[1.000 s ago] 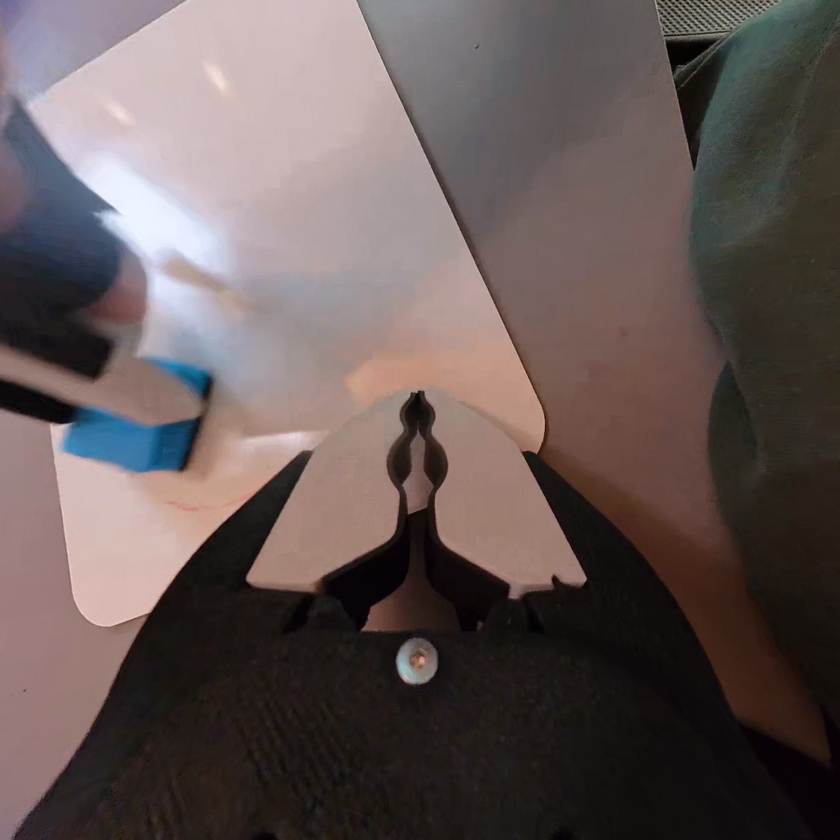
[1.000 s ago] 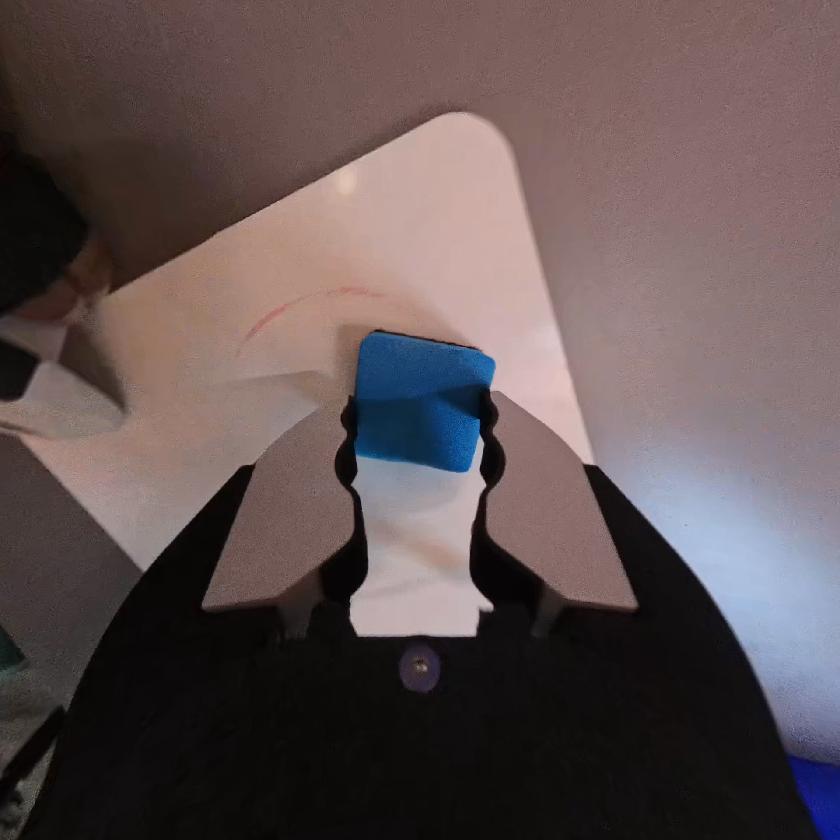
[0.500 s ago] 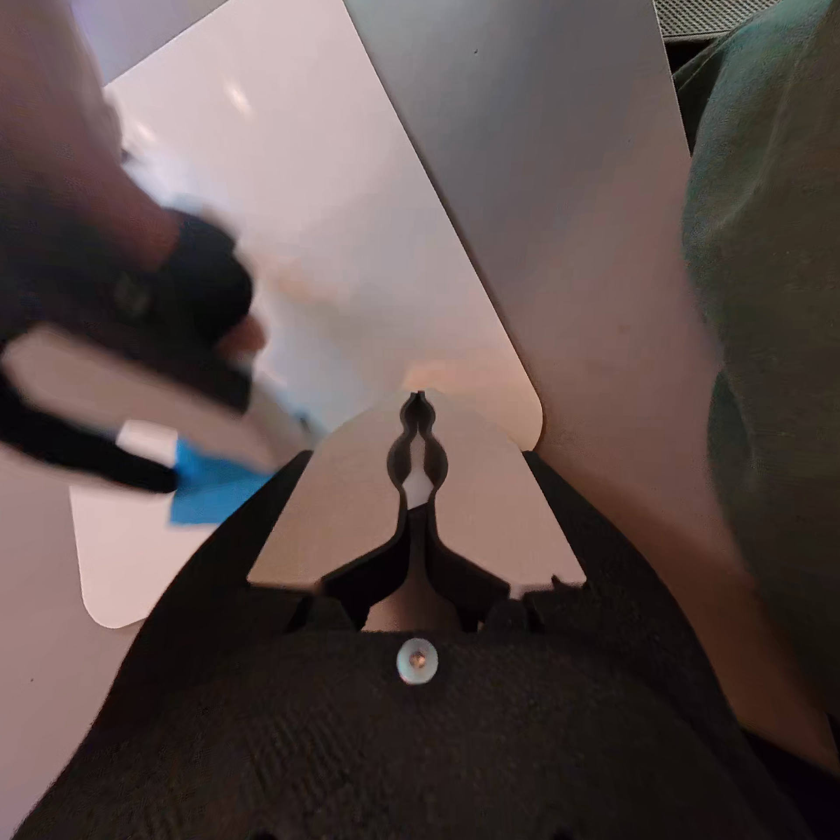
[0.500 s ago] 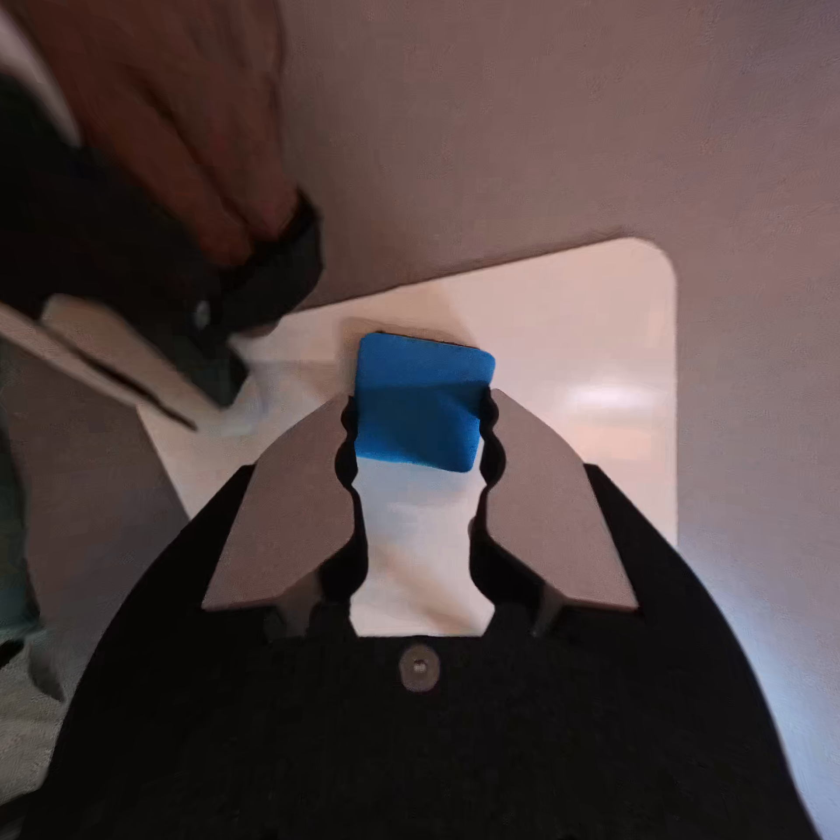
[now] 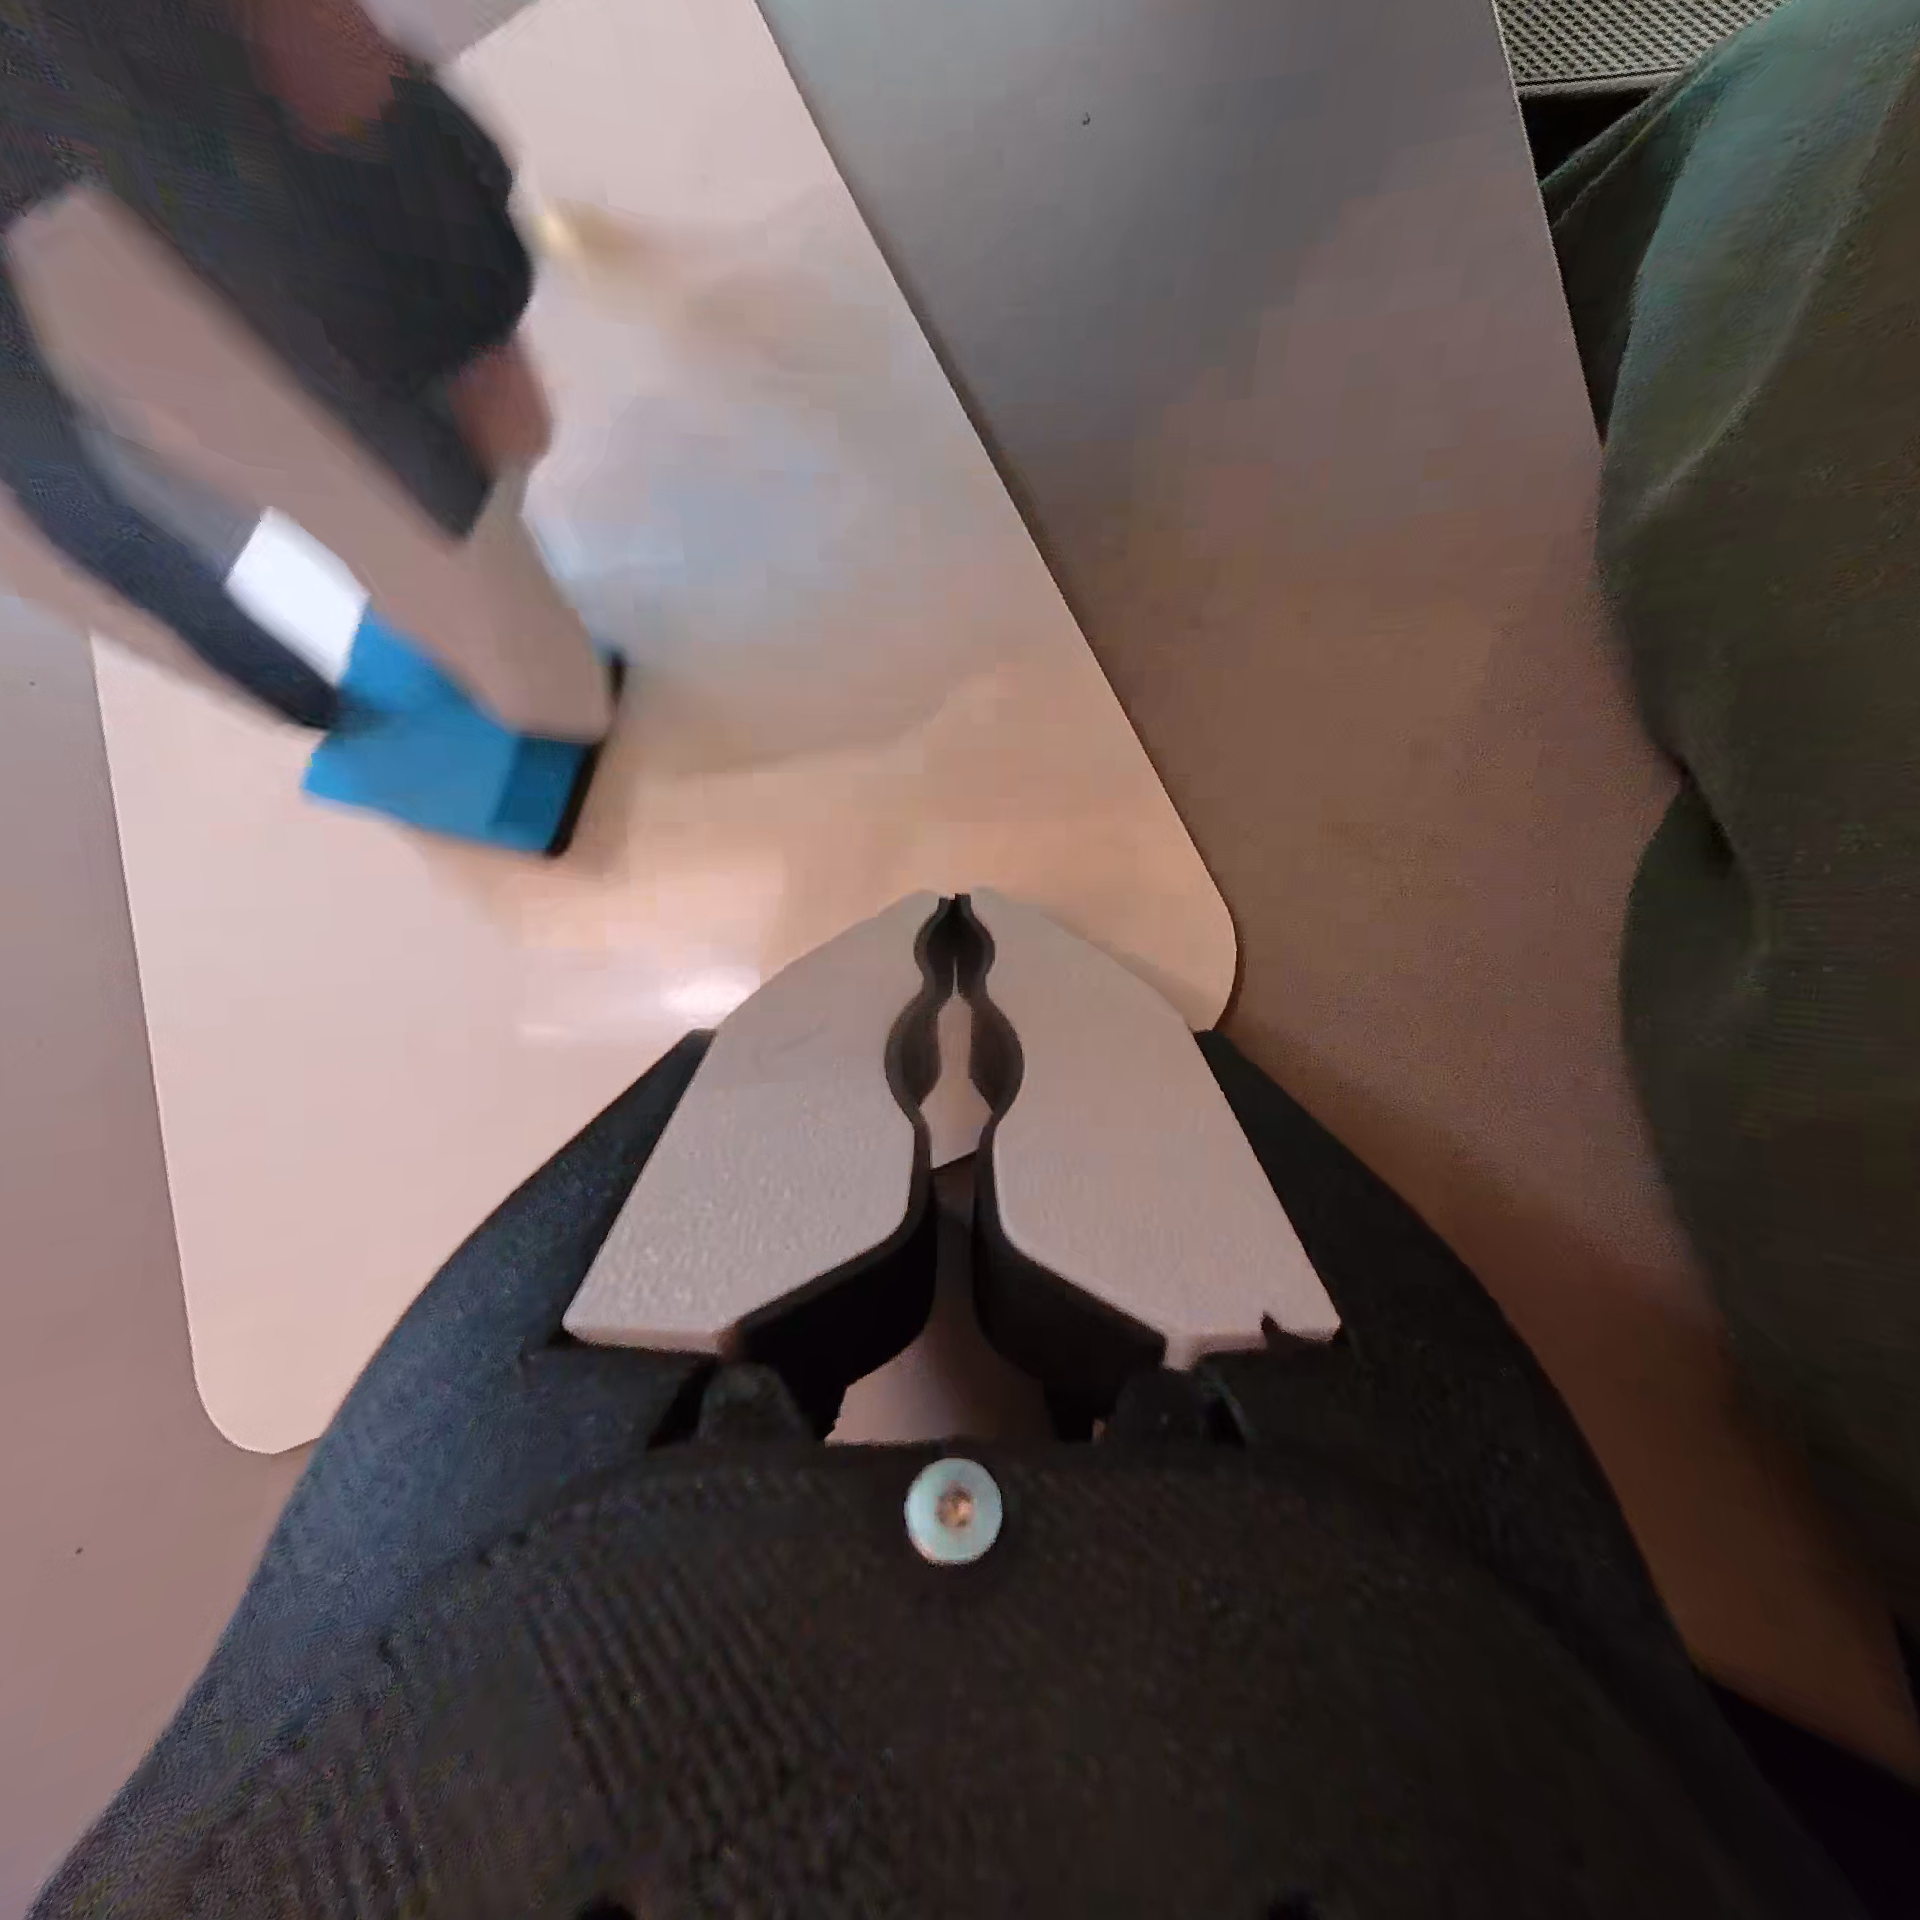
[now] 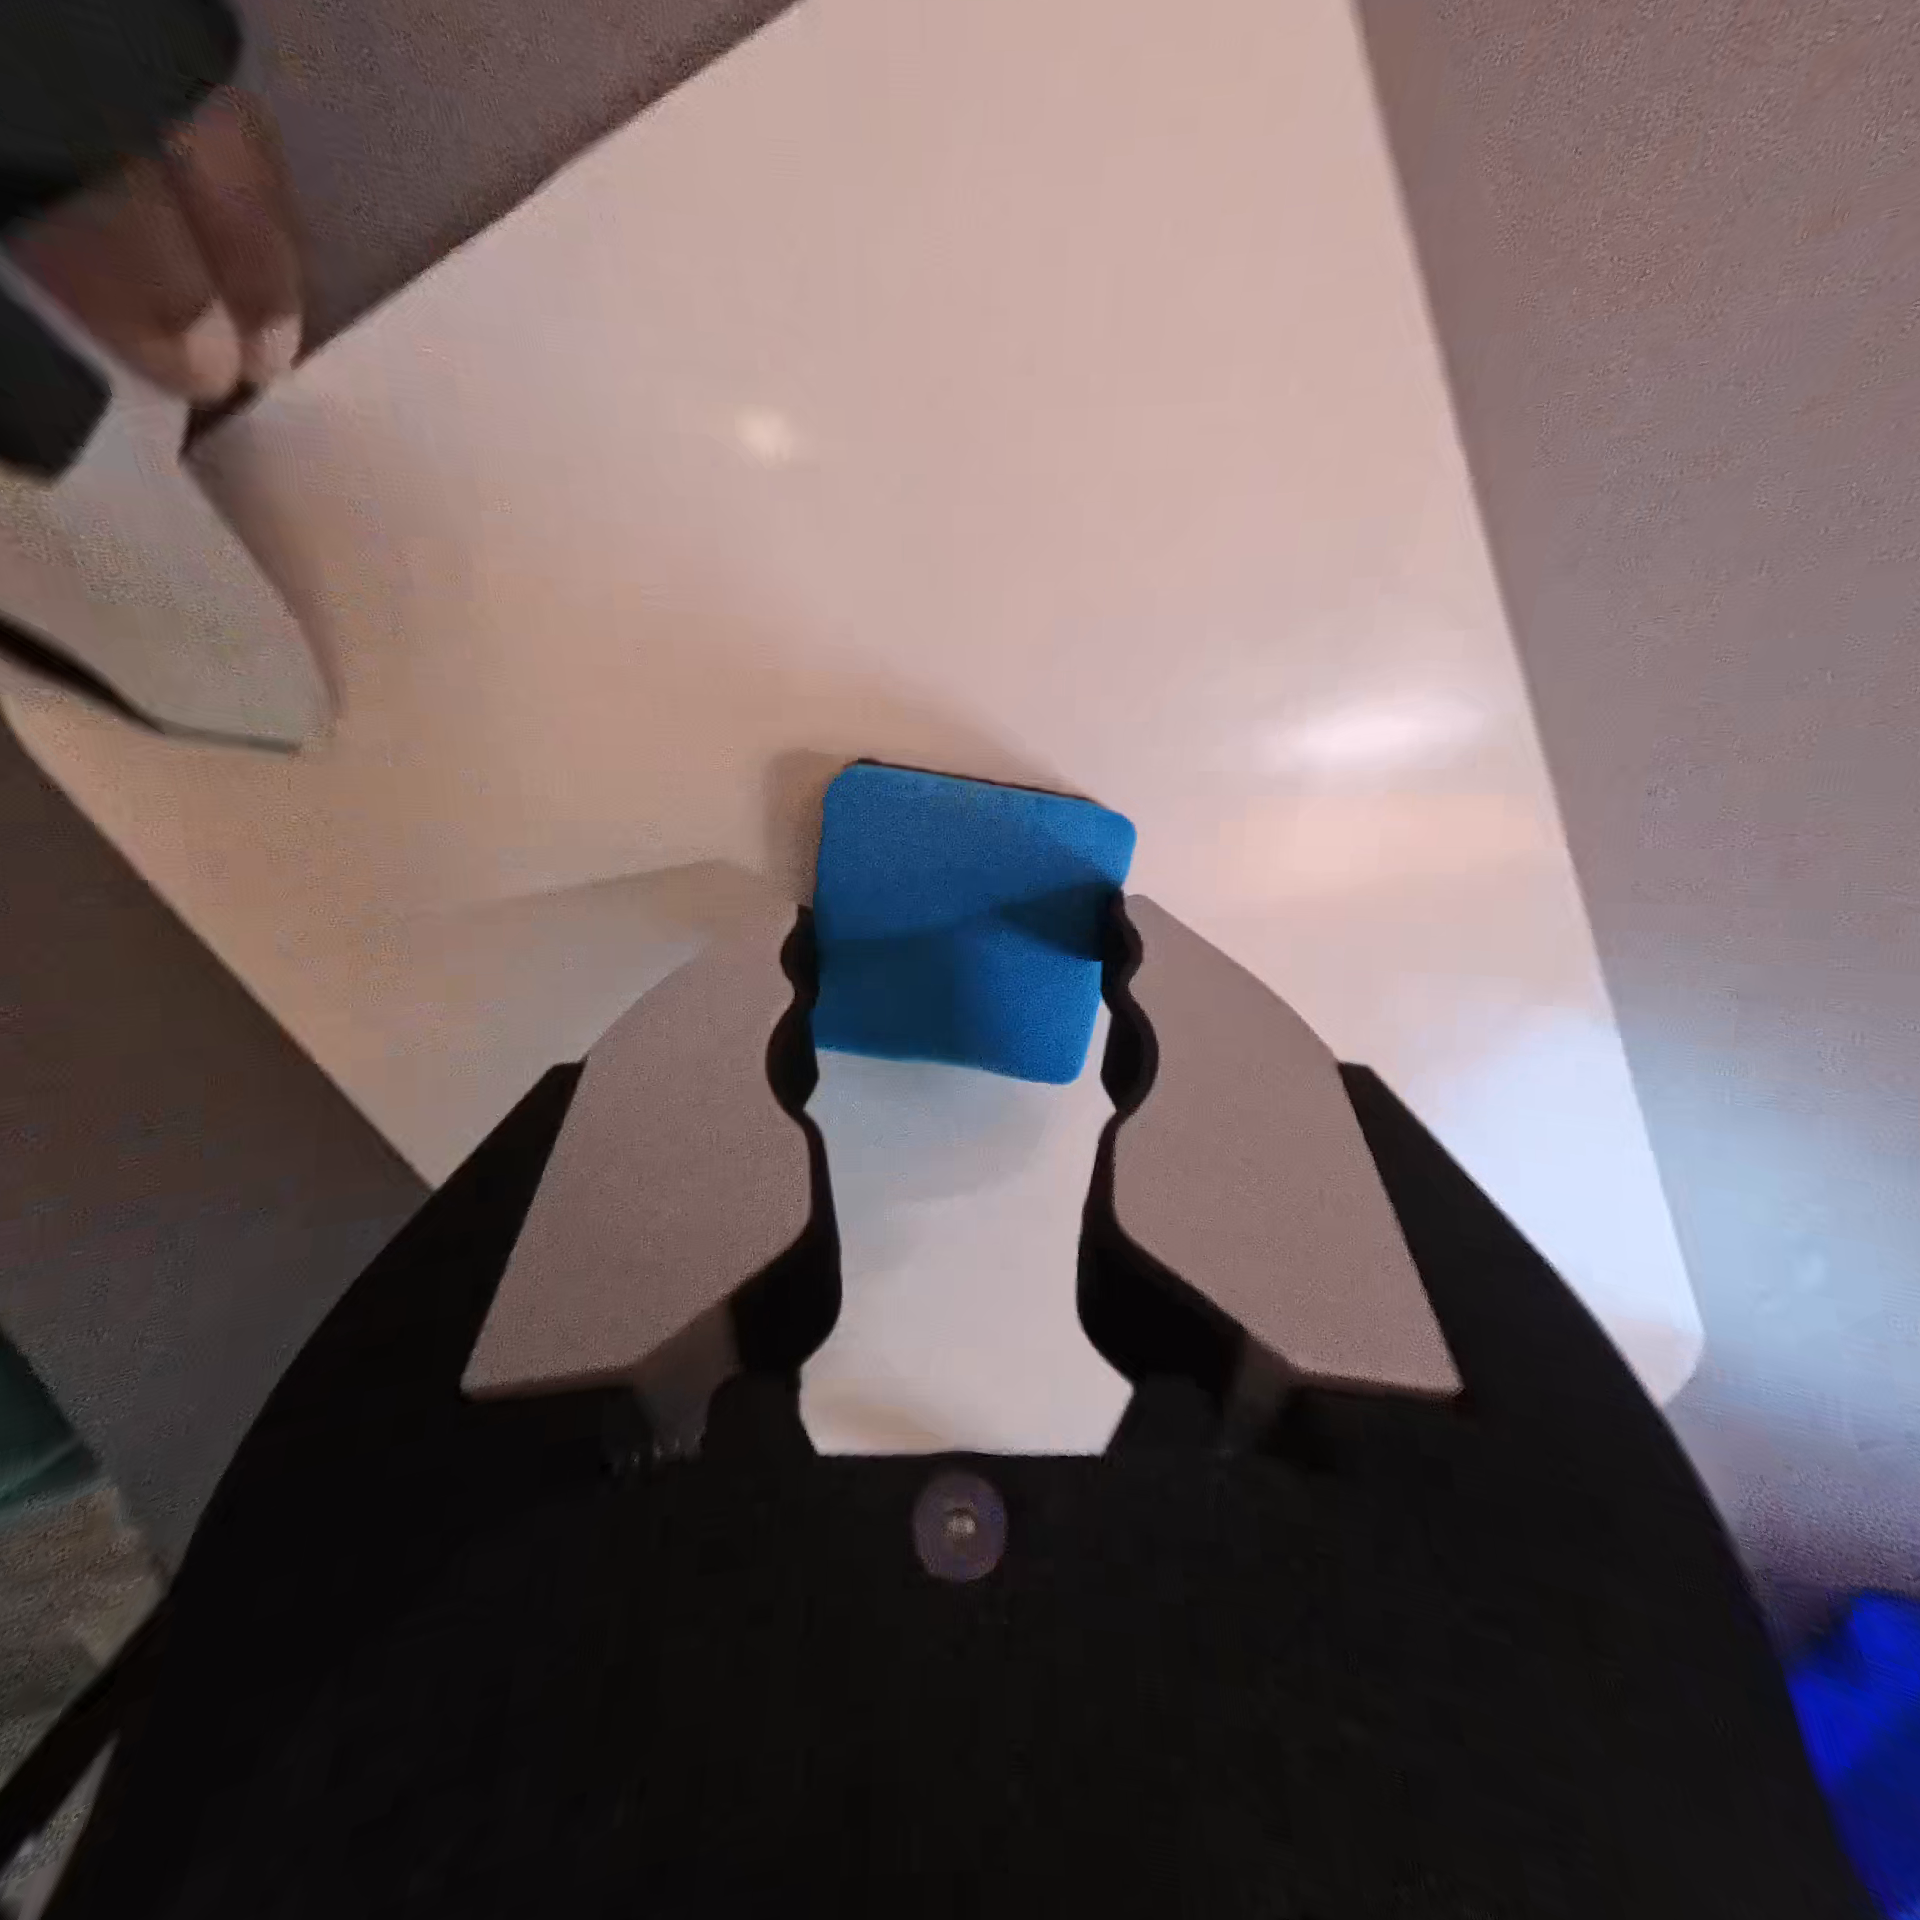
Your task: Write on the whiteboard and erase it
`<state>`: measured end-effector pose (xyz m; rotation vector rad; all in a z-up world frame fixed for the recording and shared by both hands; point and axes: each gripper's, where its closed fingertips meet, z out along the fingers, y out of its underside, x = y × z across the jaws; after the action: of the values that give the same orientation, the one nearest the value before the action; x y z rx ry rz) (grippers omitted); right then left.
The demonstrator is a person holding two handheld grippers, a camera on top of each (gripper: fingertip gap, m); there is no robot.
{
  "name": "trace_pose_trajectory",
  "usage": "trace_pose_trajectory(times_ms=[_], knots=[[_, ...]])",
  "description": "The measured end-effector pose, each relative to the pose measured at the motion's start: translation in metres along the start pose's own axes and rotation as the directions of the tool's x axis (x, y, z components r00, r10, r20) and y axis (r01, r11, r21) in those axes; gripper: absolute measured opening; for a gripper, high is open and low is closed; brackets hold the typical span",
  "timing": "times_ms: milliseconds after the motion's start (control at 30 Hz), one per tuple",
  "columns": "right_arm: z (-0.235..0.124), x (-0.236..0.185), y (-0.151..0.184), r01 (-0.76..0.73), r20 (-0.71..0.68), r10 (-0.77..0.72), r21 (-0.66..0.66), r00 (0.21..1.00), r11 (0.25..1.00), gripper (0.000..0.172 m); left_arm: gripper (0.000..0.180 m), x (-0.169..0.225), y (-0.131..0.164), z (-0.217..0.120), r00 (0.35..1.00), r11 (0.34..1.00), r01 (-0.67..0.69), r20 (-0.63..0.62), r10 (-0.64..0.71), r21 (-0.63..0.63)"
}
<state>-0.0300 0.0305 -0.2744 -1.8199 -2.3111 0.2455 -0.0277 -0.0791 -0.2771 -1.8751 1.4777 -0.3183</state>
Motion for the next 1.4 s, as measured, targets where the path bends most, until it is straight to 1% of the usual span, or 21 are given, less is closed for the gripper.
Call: trace_pose_trajectory(times_ms=[33,100,167,200,233,300,333,400,433,500,567,700,767,833,900,967,1067,1167,1233,1333,1400], knots=[[0.004,0.001,-0.014,-0.005,-0.009,0.005,0.039,1.000,0.999,0.053,0.001,0.000,0.000,0.000,1.000,1.000,-0.001,0.002,0.001,0.001],[0.008,-0.024,-0.027,0.122,-0.028,-0.121,0.058,0.992,0.991,0.054,0.001,0.001,0.001,-0.001,1.000,1.000,-0.001,0.002,0.001,0.007],[0.003,-0.064,-0.014,0.184,0.051,-0.185,0.028,0.981,0.983,0.054,0.001,0.002,0.002,-0.002,1.000,1.000,-0.004,-0.004,0.004,0.021],[-0.001,-0.075,-0.001,0.217,0.067,-0.217,0.006,0.974,0.976,0.054,0.001,0.002,0.002,-0.003,1.000,1.000,-0.006,-0.005,0.006,0.025],[-0.004,-0.071,0.012,0.225,0.057,-0.224,-0.023,0.973,0.974,0.054,0.001,0.002,0.002,-0.003,1.000,1.000,-0.009,-0.005,0.009,0.024],[-0.007,-0.024,0.035,0.113,-0.035,-0.118,-0.111,0.992,0.987,0.054,0.001,0.002,0.001,-0.003,1.000,1.000,-0.015,-0.002,0.015,0.018],[-0.006,0.001,0.037,0.029,-0.060,-0.035,-0.100,0.998,0.995,0.054,0.001,0.003,0.001,-0.003,1.000,1.000,-0.017,0.001,0.017,0.017],[0.000,0.027,0.018,-0.136,-0.057,0.136,0.014,0.989,0.991,0.054,0.000,0.003,0.002,-0.003,1.000,1.000,-0.018,0.005,0.018,0.014],[0.002,0.021,0.007,-0.108,-0.053,0.111,0.047,0.992,0.993,0.054,0.000,0.003,0.002,-0.003,1.000,1.000,-0.014,0.001,0.014,0.015],[0.003,-0.017,-0.006,0.028,0.002,-0.028,0.064,1.000,0.998,0.054,0.001,0.003,0.002,-0.003,1.000,1.000,-0.001,-0.012,0.002,0.019],[-0.002,-0.044,0.002,0.046,0.072,-0.050,0.050,0.996,0.998,0.054,0.001,0.002,0.002,-0.003,1.000,1.000,0.005,-0.021,-0.005,0.020],[-0.008,-0.020,0.030,-0.040,0.037,0.037,0.080,0.999,0.996,0.054,0.000,0.003,0.002,-0.003,1.000,1.000,-0.002,-0.014,0.002,0.021],[-0.009,-0.013,0.034,-0.101,0.059,0.094,0.129,0.994,0.987,0.054,0.000,0.003,0.002,-0.004,1.000,1.000,0.001,-0.015,-0.001,0.023],[-0.010,-0.012,0.037,-0.110,0.073,0.100,0.156,0.992,0.982,0.054,0.000,0.003,0.002,-0.004,1.000,1.000,0.009,-0.018,-0.008,0.025],[-0.012,-0.008,0.050,-0.106,0.065,0.099,0.109,0.993,0.988,0.054,0.000,0.003,0.002,-0.003,1.000,1.000,0.009,-0.017,-0.009,0.024],[-0.016,0.014,0.073,-0.100,-0.005,0.101,0.053,0.995,0.994,0.054,0.000,0.003,0.002,-0.003,1.000,1.000,0.007,-0.015,-0.007,0.023],[-0.024,0.073,0.120,-0.285,-0.095,0.283,-0.007,0.954,0.959,0.054,0.000,0.003,0.002,-0.004,1.000,1.000,0.002,-0.014,-0.001,0.020],[-0.027,0.134,0.148,-0.446,-0.158,0.449,0.055,0.880,0.893,0.054,0.000,0.003,0.002,-0.004,1.000,1.000,-0.004,-0.013,0.005,0.021],[-0.024,0.159,0.141,-0.522,-0.134,0.537,0.134,0.833,0.842,0.054,0.000,0.003,0.002,-0.004,1.000,1.000,-0.003,-0.017,0.003,0.022],[-0.016,0.178,0.111,-0.461,-0.200,0.493,0.185,0.847,0.868,0.054,0.000,0.005,0.003,-0.005,0.999,1.000,0.009,-0.035,-0.008,0.023],[-0.010,0.180,0.087,-0.438,-0.192,0.469,0.183,0.862,0.880,0.054,0.000,0.005,0.003,-0.005,0.999,1.000,0.006,-0.034,-0.005,0.023]])
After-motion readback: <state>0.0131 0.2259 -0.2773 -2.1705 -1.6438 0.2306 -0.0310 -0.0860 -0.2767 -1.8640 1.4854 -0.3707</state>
